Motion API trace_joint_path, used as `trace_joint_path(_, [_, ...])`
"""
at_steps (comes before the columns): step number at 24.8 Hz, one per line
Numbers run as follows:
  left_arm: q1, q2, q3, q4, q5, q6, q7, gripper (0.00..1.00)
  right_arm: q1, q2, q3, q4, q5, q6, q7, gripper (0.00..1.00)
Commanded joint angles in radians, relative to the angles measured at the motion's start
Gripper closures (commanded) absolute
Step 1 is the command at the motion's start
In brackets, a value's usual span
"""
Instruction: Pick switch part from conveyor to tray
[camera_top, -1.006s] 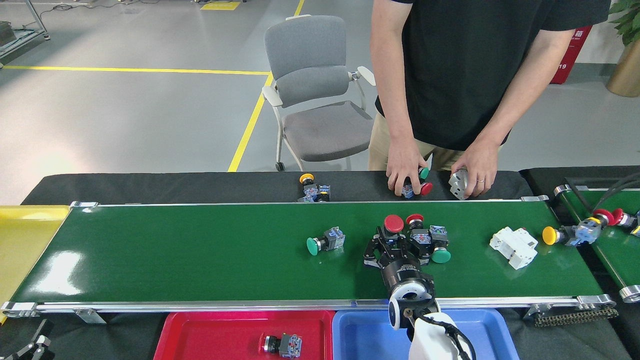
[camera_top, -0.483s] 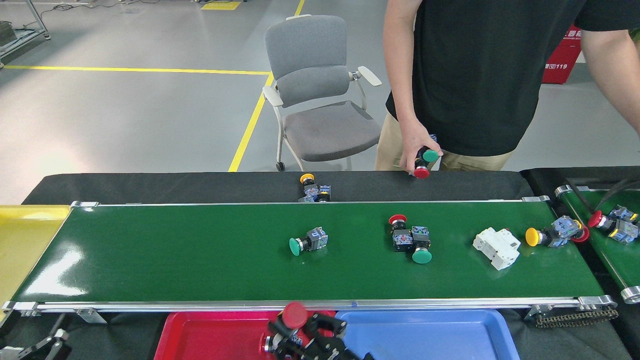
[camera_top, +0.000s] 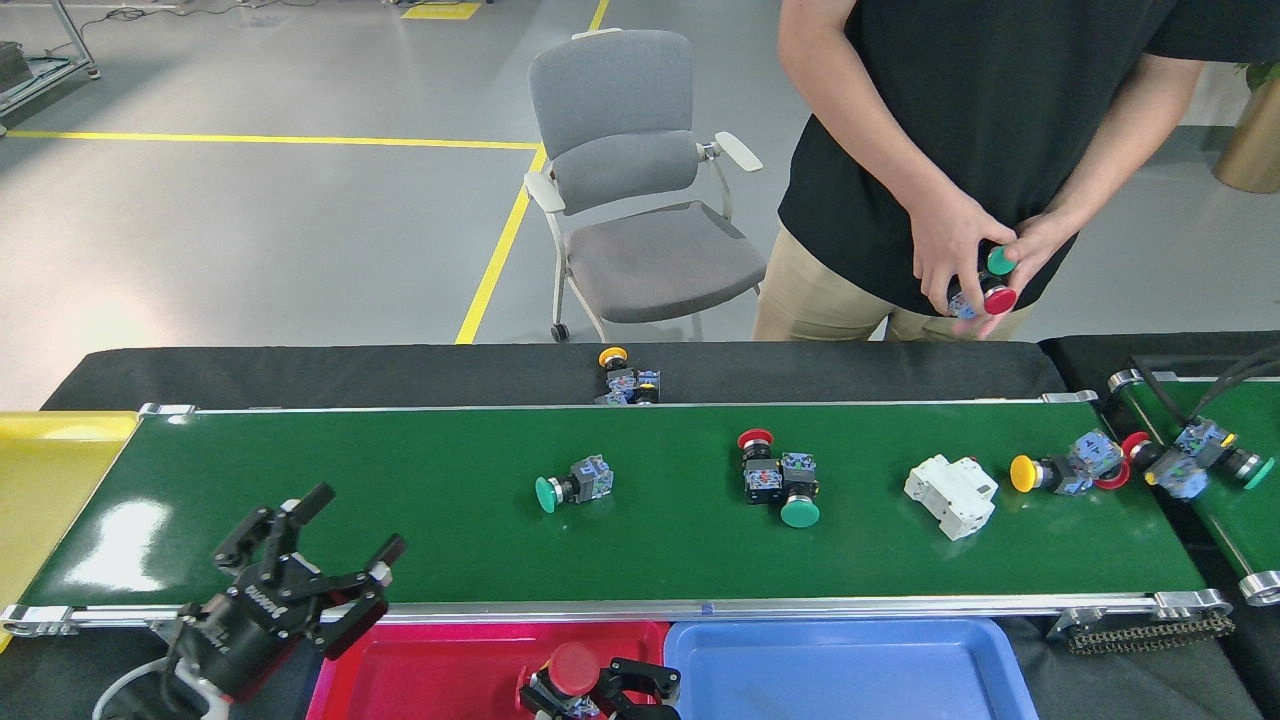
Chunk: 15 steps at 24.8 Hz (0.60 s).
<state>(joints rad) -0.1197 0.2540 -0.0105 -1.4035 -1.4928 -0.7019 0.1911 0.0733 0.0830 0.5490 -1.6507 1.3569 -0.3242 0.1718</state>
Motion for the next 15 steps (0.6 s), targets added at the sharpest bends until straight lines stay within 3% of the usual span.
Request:
trace_joint_path(1, [-0.038, -0.042, -0.028, 0.011, -0.081, 0.042, 0.001, 0.0, -0.001, 0.001, -0.001, -0.017, -0.002, 0.001, -0.002, 0.0])
trace_joint_path(4, [-0.104, -0.11, -0.031, 0.115, -0.158, 0.045, -0.001, 0.0, -0.003, 0.006, -0.001, -0.018, -0.002, 0.001, -0.002, 0.0])
trace_joint_path(15, [-0.278, -0.107, -0.028, 0.419, -0.156, 0.047, -0.004, 0.0, -0.006, 0.003, 0.0, -0.02, -0.002, 0.001, -0.002, 0.0])
